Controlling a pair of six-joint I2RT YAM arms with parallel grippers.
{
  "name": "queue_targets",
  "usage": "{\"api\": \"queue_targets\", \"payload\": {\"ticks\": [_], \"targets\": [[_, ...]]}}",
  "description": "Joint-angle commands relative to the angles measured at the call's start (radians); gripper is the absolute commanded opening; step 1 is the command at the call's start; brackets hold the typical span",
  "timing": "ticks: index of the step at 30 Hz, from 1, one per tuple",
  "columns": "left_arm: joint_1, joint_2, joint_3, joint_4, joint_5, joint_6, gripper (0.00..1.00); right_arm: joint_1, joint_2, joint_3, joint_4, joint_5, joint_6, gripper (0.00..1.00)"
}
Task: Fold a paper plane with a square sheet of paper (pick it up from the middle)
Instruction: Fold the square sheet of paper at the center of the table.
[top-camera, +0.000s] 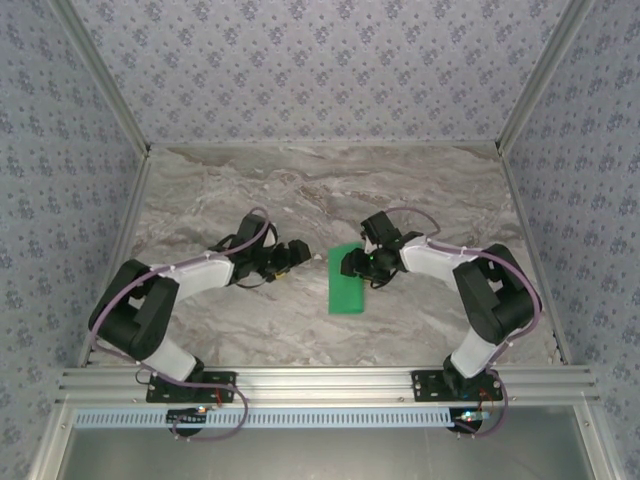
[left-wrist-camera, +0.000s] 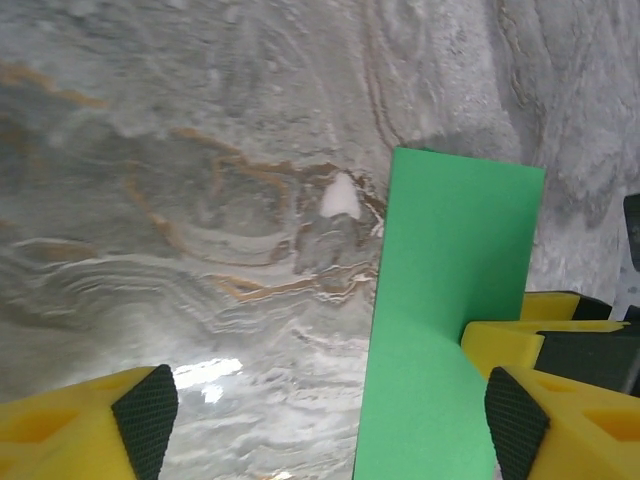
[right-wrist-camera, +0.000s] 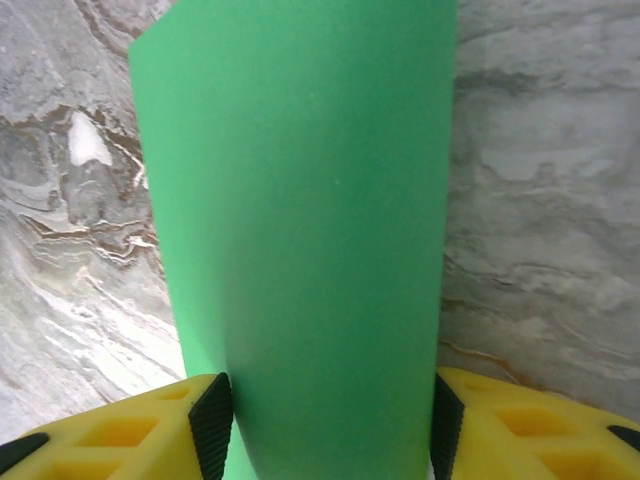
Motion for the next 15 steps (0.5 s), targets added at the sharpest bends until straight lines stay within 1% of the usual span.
{"api": "queue_targets", "payload": {"ticks": [1,6,11,15], "targets": [[-0.027,0.028,0.032,0.054,0.038,-0.022,0.79,-0.002,-0.037,0.014,-0.079,0.058,-0.024,0.59],[-0.07,0.063,0.048,0.089,0.043,-0.049,0.7,-0.004,-0.048,-0.002,-0.094,0.071,-0.023,0.54],[-0.115,0.083,0.051,0.122,0.007,-0.074,0.67,-0.011,-0.03,-0.02,-0.086,0.08,-0.005,0.53],[-0.153,0.114,0.053,0.161,-0.031,-0.112,0.65,-0.017,-0.022,-0.036,-0.089,0.116,0.041,0.53]]}}
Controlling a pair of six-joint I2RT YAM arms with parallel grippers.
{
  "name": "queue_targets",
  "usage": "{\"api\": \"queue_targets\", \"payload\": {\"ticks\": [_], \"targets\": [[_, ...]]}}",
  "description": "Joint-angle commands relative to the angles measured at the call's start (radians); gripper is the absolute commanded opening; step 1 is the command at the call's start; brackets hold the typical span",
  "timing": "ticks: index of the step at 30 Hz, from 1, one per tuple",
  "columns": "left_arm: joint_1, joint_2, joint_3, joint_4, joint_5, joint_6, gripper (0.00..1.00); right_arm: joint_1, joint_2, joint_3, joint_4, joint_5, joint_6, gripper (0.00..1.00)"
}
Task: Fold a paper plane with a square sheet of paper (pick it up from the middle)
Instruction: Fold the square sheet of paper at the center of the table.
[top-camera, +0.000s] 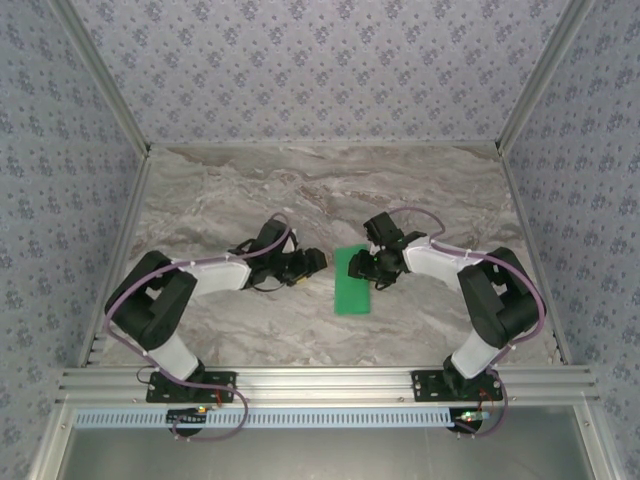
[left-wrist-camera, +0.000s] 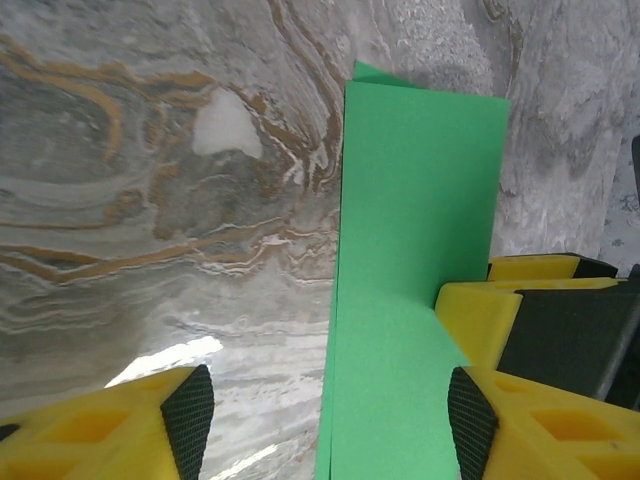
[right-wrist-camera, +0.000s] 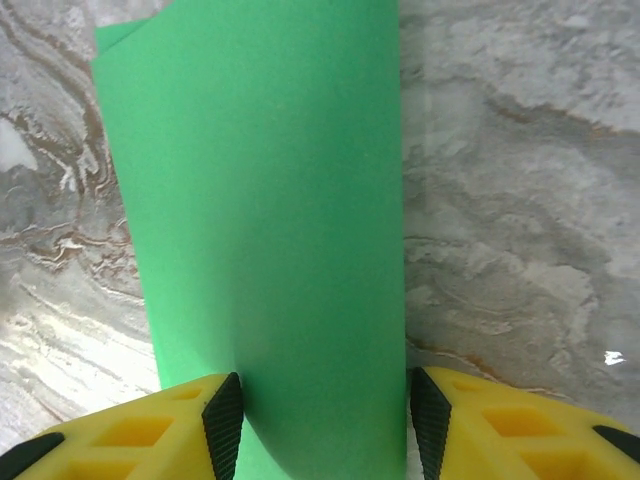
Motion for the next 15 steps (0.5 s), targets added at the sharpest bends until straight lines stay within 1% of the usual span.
{"api": "queue_targets", "payload": {"ticks": [1,5,8,15], "targets": [[-0.034,0.032,0.034,0.067,-0.039,-0.048,0.64,-0.011,0.004,-0.032,-0.031,0.046,0.052,0.53],[-0.073,0.046,0.04,0.103,-0.086,-0.08,0.63,-0.014,0.007,-0.057,-0.005,0.056,0.089,0.53],[-0.095,0.04,0.047,0.097,-0.13,-0.083,0.62,-0.015,0.019,-0.061,0.007,0.07,0.097,0.54],[-0.101,0.022,0.031,0.092,-0.185,-0.078,0.57,-0.013,0.047,-0.06,-0.024,0.158,0.079,0.55]]}}
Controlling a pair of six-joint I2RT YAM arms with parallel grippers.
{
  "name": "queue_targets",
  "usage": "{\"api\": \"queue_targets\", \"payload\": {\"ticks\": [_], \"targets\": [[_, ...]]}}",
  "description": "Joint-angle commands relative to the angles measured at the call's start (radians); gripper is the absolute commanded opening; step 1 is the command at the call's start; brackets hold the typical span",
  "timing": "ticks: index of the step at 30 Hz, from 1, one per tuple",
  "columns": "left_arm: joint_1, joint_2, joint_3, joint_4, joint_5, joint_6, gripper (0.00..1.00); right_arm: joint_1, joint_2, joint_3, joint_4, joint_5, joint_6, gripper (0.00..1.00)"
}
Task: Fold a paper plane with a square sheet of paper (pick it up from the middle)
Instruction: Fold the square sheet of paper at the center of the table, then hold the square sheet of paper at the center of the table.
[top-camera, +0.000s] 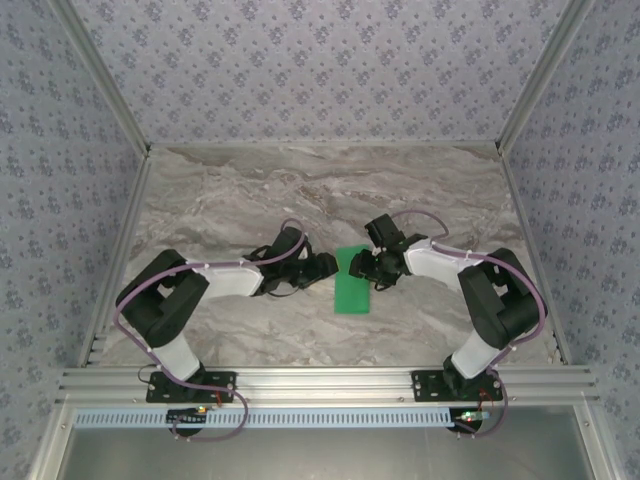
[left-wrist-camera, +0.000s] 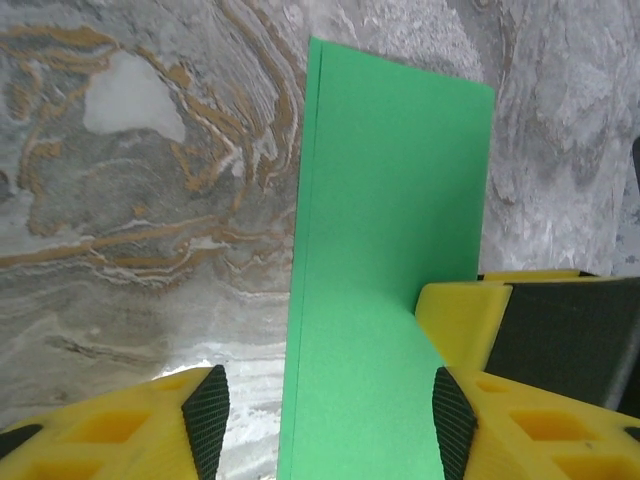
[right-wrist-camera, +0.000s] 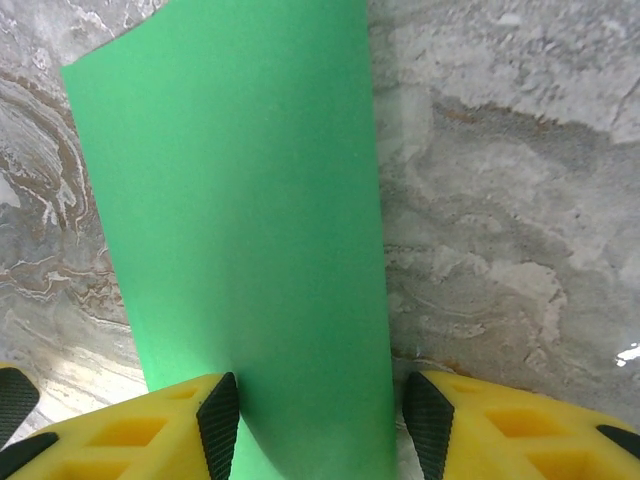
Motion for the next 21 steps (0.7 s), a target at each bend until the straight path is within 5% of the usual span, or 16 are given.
{"api": "queue_targets", "payload": {"ticks": [1,21], "targets": [[-0.002,-0.019,0.017,0.014,-0.051,-0.005,0.57,-0.009,0.054,-0.032,-0.068,0.143,-0.001,0.55],[0.124,-0.134,-0.049,-0.011,0.03,0.043,0.49,0.004,0.225,-0.002,-0.152,0.188,-0.045,0.57]]}}
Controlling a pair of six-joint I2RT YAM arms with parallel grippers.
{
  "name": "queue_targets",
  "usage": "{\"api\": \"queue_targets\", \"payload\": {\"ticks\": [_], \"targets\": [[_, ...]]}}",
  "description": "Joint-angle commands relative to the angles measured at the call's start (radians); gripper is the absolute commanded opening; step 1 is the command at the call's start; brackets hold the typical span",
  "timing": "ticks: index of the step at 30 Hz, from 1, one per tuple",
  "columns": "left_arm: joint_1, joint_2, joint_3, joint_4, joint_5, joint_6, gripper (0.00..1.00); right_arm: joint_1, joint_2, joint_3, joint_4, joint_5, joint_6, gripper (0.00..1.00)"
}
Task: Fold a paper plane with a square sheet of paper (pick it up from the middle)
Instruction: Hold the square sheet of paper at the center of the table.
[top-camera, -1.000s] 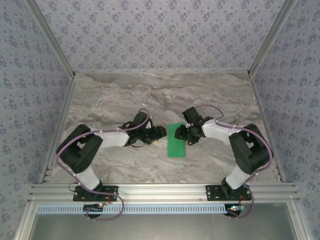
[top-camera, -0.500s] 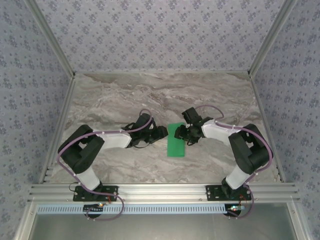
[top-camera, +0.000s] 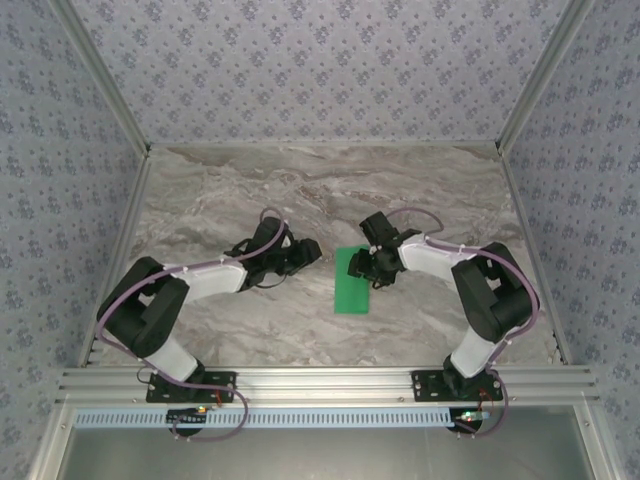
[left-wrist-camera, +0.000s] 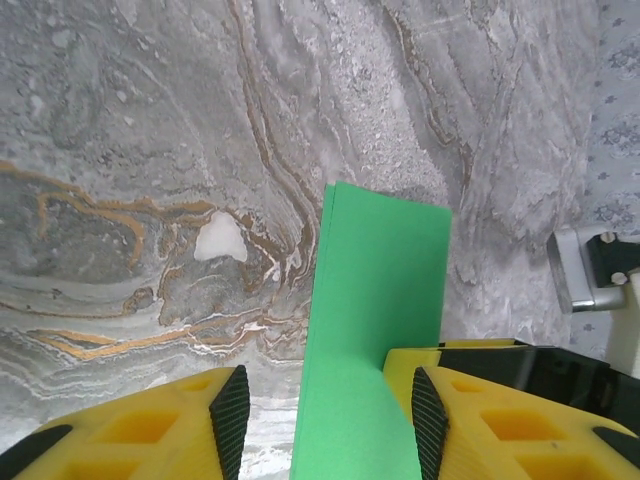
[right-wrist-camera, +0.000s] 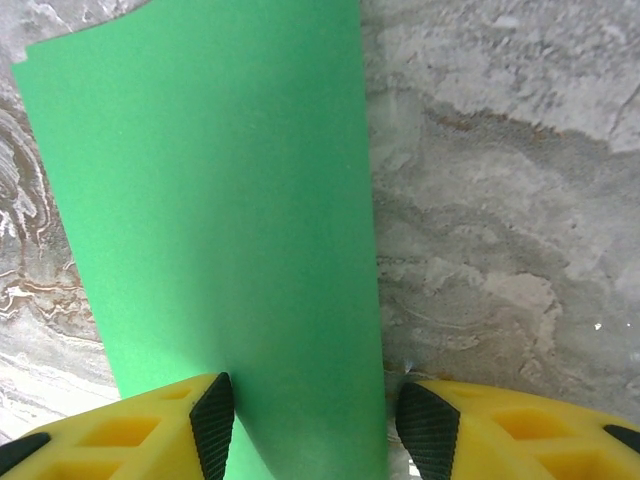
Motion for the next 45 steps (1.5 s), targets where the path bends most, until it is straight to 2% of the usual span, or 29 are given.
{"api": "queue_targets", "payload": {"ticks": [1,8,20,26,35,45], "targets": [[0.012,-0.03,-0.014,-0.014,0.041,0.044,0.49,-0.009,0.155,-0.066,-0.069,0.153,-0.046,0.58],[0.019,-0.012,-0.02,-0.016,0.08,0.072,0.48,-0.004,0.184,-0.083,-0.045,0.144,-0.079,0.59],[0.015,0.065,0.0,0.068,0.217,0.077,0.38,0.002,0.211,-0.065,-0.067,0.155,-0.041,0.59],[-0.012,0.112,0.04,0.06,0.27,0.111,0.28,0.003,0.236,-0.061,-0.067,0.161,-0.031,0.59],[-0.05,0.188,0.099,0.042,0.288,0.121,0.11,0.009,0.274,-0.054,-0.066,0.166,-0.045,0.59],[-0.078,0.288,0.189,-0.012,0.313,0.139,0.01,0.013,0.289,-0.062,-0.055,0.165,-0.045,0.59]]}}
